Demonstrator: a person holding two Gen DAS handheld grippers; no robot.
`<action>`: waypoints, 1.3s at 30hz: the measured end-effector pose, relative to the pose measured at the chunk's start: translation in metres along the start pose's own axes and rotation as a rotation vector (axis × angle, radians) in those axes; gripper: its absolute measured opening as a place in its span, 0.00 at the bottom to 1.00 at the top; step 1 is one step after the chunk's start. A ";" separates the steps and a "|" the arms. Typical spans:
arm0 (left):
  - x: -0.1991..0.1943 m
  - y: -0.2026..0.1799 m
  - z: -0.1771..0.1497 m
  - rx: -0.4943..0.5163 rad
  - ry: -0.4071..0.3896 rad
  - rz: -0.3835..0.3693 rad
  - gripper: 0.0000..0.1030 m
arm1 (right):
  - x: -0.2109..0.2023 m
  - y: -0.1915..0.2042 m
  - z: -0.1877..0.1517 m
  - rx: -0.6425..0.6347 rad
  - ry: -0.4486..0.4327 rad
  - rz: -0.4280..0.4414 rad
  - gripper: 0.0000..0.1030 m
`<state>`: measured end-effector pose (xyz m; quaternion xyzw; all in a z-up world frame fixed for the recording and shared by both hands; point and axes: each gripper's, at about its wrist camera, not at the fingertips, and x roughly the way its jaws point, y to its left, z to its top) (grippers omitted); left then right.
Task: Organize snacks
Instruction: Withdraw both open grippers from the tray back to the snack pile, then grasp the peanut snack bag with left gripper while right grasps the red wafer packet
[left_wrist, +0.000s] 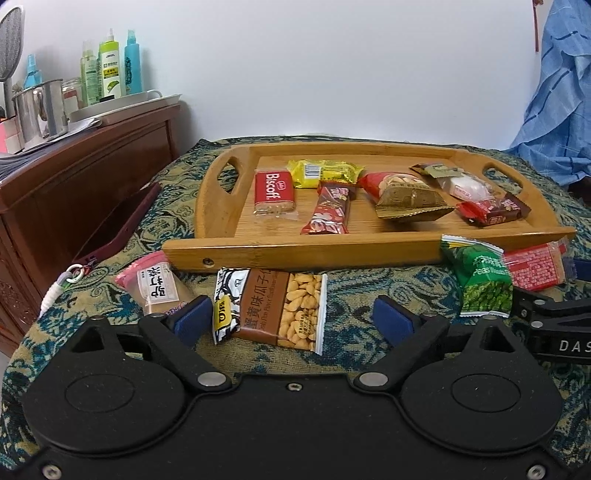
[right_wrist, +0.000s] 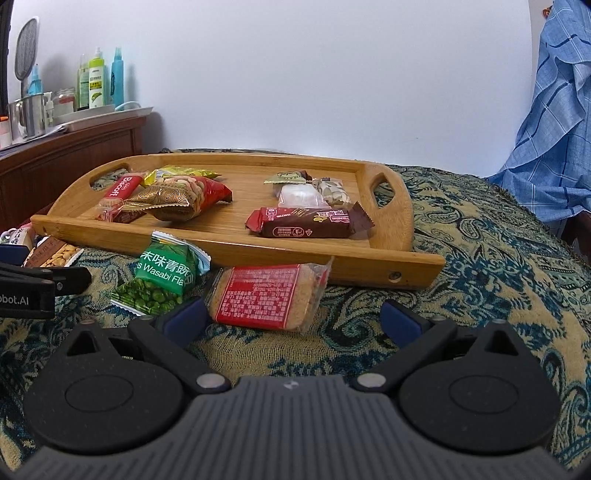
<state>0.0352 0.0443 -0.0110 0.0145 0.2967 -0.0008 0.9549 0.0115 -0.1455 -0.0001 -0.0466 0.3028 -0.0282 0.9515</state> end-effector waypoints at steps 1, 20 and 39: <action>0.000 0.000 0.000 0.000 0.000 -0.002 0.88 | 0.000 0.000 0.000 -0.001 0.000 0.000 1.00; -0.007 -0.006 0.004 -0.008 0.004 -0.002 0.59 | 0.001 -0.001 0.000 0.003 -0.001 0.012 1.00; -0.021 -0.009 0.012 0.012 -0.052 0.012 0.59 | -0.013 0.009 0.002 -0.077 -0.073 0.073 0.76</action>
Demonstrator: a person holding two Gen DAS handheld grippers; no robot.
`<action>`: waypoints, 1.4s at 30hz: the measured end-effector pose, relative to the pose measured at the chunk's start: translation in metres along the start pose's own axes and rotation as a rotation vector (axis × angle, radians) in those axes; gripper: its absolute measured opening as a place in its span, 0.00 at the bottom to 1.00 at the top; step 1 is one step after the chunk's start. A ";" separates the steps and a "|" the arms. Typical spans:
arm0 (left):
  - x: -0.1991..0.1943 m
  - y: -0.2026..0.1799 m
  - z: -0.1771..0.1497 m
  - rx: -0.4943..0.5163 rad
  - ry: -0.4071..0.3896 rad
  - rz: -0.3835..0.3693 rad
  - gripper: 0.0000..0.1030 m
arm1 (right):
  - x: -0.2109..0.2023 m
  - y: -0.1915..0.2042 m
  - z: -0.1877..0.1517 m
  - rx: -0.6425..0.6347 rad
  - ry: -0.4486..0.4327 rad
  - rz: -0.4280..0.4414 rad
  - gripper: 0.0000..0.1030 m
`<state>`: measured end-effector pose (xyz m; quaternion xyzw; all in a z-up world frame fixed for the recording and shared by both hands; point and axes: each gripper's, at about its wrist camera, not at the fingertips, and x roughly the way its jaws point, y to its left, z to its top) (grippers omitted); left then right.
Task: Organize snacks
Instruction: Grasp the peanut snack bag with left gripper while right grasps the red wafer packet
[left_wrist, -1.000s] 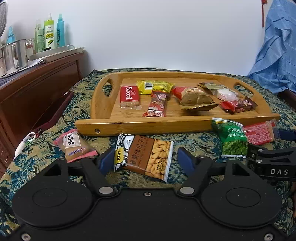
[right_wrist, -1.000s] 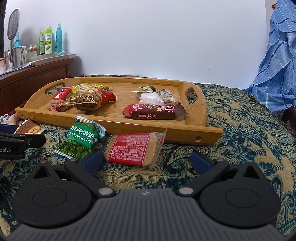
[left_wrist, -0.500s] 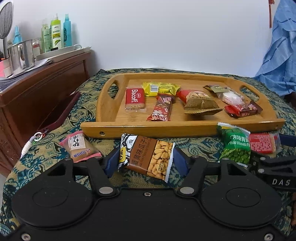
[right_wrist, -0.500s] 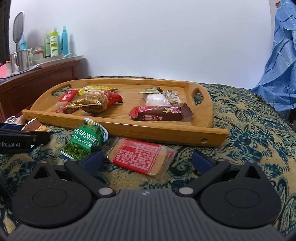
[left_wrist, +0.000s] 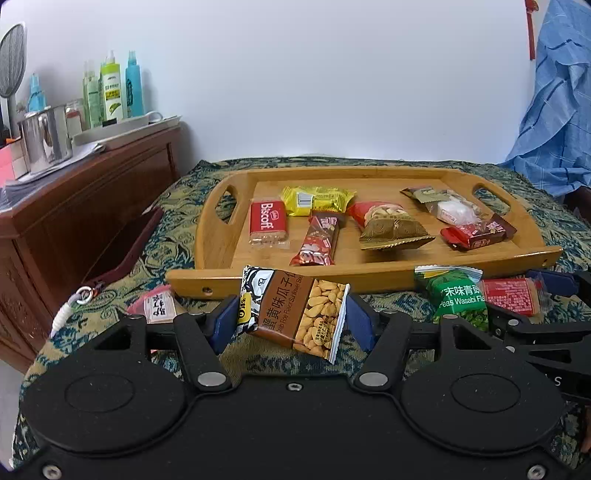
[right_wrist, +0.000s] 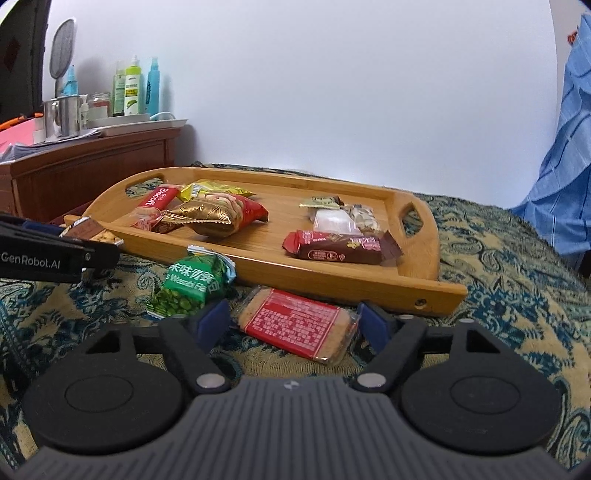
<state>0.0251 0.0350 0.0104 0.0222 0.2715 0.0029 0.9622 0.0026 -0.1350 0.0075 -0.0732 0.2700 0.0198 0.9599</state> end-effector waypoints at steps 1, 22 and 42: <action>0.000 0.000 0.000 -0.001 -0.001 -0.001 0.59 | 0.000 0.000 0.000 -0.008 -0.002 -0.004 0.76; 0.001 -0.007 0.002 0.006 0.001 -0.030 0.59 | 0.005 -0.002 0.002 0.051 0.038 0.032 0.79; 0.002 -0.007 0.003 0.008 0.001 -0.028 0.59 | -0.007 -0.011 0.006 0.003 0.085 0.061 0.73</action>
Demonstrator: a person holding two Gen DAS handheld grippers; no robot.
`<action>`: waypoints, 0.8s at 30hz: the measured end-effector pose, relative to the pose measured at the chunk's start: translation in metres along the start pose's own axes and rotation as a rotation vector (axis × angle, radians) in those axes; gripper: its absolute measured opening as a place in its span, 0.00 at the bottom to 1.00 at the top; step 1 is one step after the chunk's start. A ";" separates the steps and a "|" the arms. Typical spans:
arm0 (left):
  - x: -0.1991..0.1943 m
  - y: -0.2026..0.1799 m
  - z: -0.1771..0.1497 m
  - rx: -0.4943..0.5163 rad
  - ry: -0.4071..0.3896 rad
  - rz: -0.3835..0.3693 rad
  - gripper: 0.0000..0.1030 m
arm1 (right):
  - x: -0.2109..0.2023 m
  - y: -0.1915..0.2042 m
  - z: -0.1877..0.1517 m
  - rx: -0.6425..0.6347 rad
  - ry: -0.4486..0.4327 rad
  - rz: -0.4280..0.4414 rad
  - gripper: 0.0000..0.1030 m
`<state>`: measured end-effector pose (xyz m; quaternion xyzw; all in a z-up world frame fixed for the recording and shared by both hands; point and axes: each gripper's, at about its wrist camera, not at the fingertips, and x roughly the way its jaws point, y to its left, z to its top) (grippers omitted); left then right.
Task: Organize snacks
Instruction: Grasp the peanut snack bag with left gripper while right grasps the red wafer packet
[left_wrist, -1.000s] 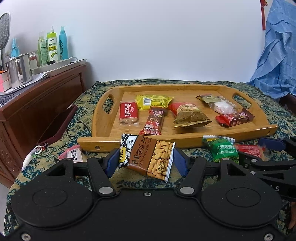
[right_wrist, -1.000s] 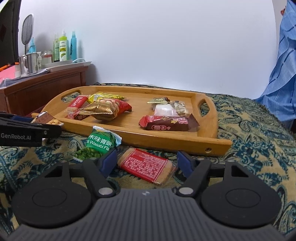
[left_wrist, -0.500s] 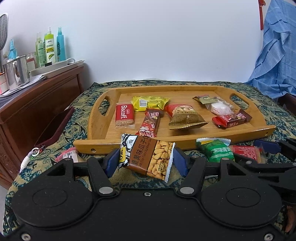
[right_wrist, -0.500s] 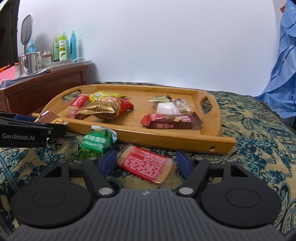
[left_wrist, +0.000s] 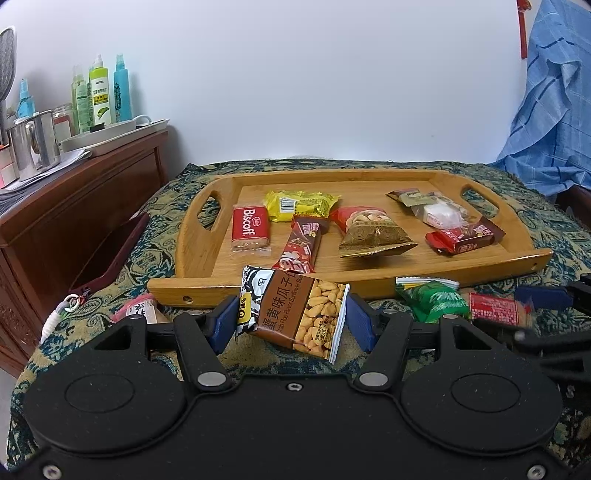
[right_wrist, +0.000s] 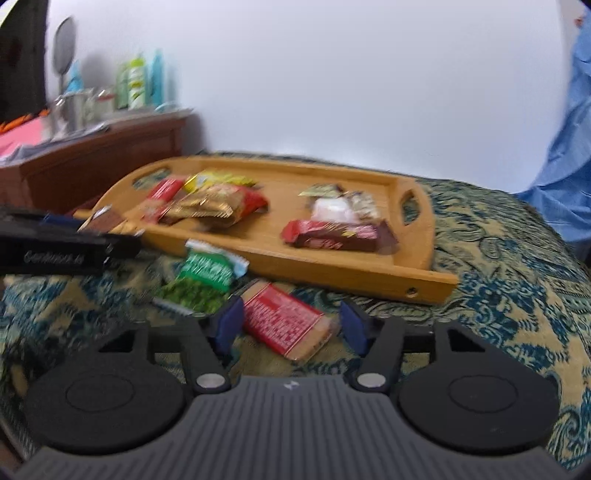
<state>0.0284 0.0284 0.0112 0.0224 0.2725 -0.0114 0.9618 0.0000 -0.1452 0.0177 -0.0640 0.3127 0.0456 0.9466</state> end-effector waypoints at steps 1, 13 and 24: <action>0.000 0.000 0.000 -0.002 0.002 0.000 0.59 | 0.000 0.000 0.001 -0.018 0.022 0.017 0.73; 0.000 0.002 0.003 -0.018 0.004 -0.012 0.59 | -0.007 -0.012 0.015 -0.024 0.144 0.154 0.73; 0.003 0.001 0.004 -0.019 0.016 -0.024 0.59 | 0.001 -0.001 0.013 -0.085 0.105 0.130 0.44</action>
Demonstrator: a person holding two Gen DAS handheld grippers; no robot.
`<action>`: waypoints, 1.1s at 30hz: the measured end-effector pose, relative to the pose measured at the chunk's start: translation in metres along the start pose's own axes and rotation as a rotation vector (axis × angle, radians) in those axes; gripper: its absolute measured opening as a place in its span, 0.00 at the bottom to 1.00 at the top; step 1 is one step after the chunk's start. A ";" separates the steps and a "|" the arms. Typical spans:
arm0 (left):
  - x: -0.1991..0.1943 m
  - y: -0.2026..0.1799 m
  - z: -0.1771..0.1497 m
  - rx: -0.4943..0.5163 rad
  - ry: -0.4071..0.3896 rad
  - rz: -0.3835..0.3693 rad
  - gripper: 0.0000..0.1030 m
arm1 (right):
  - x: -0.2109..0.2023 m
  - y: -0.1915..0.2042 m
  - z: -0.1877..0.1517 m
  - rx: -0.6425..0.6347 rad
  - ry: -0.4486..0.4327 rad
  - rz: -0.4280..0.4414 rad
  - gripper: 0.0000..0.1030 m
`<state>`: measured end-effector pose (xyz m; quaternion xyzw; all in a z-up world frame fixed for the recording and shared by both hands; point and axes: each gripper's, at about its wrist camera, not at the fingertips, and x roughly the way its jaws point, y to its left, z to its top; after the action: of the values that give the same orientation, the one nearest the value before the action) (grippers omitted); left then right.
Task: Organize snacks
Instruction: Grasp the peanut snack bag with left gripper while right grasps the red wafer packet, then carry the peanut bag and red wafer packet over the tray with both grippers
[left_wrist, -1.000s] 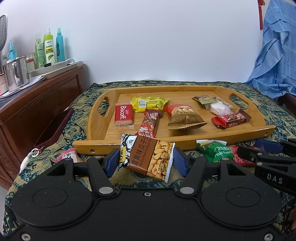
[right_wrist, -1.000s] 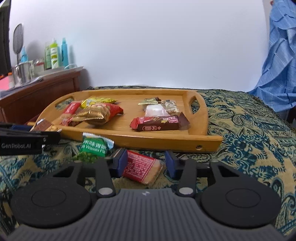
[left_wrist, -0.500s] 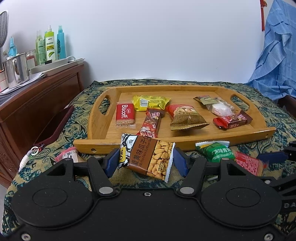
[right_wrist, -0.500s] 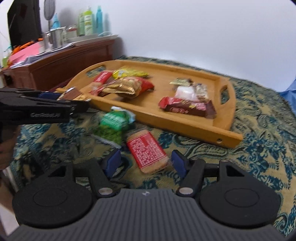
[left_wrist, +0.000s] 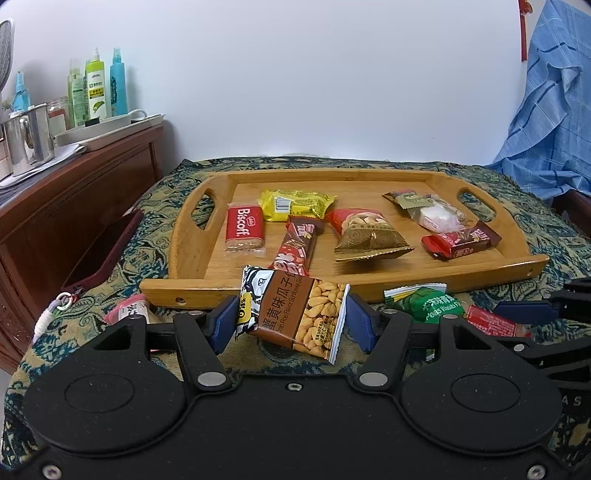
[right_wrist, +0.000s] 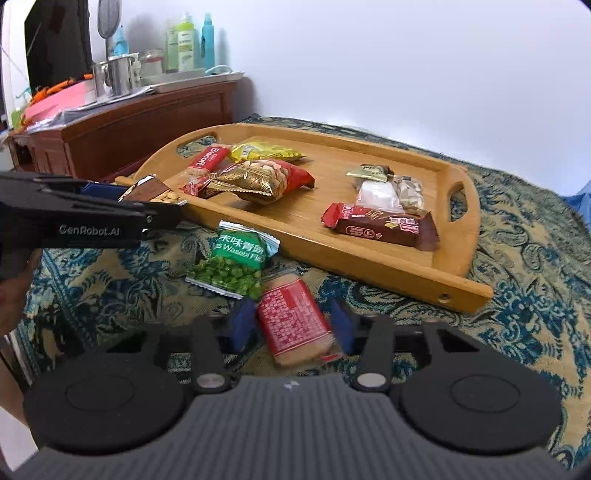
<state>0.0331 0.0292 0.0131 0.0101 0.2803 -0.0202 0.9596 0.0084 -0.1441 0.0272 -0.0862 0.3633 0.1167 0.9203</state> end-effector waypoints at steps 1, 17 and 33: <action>0.000 0.000 0.000 -0.003 0.000 -0.004 0.59 | -0.002 0.001 -0.001 0.011 -0.006 -0.008 0.43; -0.001 -0.008 0.024 -0.033 -0.020 -0.044 0.58 | -0.060 -0.027 0.037 0.323 -0.149 -0.189 0.36; -0.022 0.012 0.080 -0.080 -0.145 -0.141 0.58 | -0.078 -0.051 0.107 0.392 -0.345 -0.144 0.35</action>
<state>0.0583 0.0391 0.0922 -0.0493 0.2109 -0.0773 0.9732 0.0370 -0.1788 0.1618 0.0889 0.2096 -0.0088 0.9737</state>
